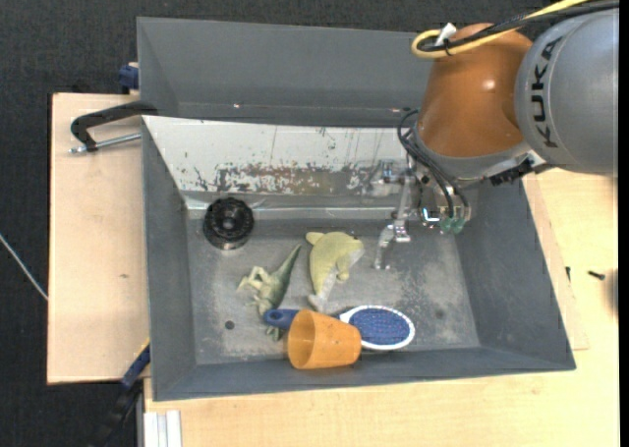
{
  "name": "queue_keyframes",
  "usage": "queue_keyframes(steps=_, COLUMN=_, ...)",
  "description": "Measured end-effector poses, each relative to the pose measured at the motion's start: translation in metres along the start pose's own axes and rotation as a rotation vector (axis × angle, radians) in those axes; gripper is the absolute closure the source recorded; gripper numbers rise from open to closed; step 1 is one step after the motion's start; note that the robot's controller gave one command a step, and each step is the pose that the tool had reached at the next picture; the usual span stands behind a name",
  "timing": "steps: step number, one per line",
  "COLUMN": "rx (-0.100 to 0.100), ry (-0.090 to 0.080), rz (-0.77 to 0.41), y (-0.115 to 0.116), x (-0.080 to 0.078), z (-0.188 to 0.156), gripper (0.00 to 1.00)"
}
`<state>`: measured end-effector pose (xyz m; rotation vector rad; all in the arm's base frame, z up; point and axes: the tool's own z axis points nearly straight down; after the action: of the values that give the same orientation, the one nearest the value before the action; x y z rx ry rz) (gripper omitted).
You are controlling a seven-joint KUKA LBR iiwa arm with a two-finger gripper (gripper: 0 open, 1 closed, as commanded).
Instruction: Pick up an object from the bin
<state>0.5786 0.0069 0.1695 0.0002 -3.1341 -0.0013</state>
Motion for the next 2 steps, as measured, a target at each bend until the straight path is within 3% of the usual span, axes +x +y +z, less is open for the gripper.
queue_keyframes(steps=1, rx=0.002, ry=-0.012, rz=-0.145, y=0.064, x=-0.022, z=0.097, gripper=0.0)
queue_keyframes(steps=2, rx=-0.001, ry=-0.017, rz=-0.032, y=0.044, x=-0.026, z=0.067, gripper=0.0)
